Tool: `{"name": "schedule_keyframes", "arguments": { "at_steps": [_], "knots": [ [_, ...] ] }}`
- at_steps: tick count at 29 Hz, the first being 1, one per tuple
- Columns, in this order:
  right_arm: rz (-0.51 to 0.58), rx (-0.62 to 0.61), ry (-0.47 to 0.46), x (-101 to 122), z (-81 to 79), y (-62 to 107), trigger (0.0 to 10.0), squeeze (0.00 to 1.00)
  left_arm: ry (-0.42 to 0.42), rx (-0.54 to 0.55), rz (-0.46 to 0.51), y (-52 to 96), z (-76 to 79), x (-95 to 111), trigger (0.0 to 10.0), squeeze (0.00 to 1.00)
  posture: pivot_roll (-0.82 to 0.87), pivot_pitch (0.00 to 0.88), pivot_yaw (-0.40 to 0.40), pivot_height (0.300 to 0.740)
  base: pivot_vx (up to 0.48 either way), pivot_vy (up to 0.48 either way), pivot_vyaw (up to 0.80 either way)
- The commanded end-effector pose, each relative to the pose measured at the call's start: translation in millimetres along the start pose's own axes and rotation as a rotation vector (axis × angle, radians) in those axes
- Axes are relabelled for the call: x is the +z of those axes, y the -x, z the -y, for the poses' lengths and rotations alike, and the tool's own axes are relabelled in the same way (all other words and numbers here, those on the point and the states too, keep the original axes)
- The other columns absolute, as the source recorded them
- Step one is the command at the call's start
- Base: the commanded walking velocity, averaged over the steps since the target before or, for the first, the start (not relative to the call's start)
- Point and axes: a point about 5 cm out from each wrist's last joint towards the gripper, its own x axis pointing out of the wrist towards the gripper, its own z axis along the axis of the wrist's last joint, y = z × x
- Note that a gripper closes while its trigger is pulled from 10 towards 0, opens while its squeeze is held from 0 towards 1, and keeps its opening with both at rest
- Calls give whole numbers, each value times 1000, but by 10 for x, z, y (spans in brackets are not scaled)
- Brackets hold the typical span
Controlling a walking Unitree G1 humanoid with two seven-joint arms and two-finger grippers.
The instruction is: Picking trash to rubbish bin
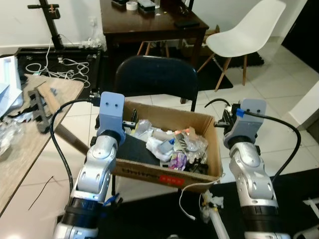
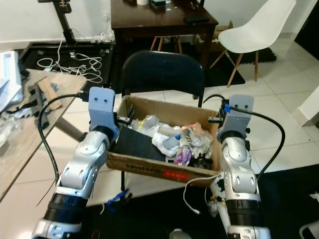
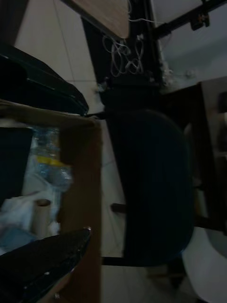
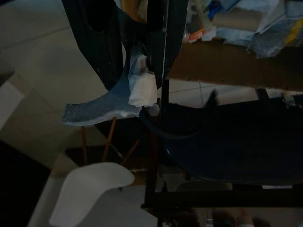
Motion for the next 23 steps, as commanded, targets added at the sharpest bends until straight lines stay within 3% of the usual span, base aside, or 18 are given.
{"name": "schedule_keyframes", "arguments": {
  "at_steps": [1, 7, 23],
  "knots": [
    [-13, 23, -16, -40, -61, 7, 10000, 0, 7, 6, -9, 23, -24, -37, 10000, 0, -28, 119, -4, 740, 398, 0, 0],
    [-20, 31, -14, -53, -72, 13, 10000, 0, 8, 10, -10, 29, -34, -45, 10000, 0, -31, 120, -6, 740, 389, 0, 0],
    [-63, 93, -44, -168, -115, 13, 10000, 0, -1, 29, -9, 30, -40, -55, 10000, 0, -29, 132, -10, 740, 0, 0, 0]
  ]
}}
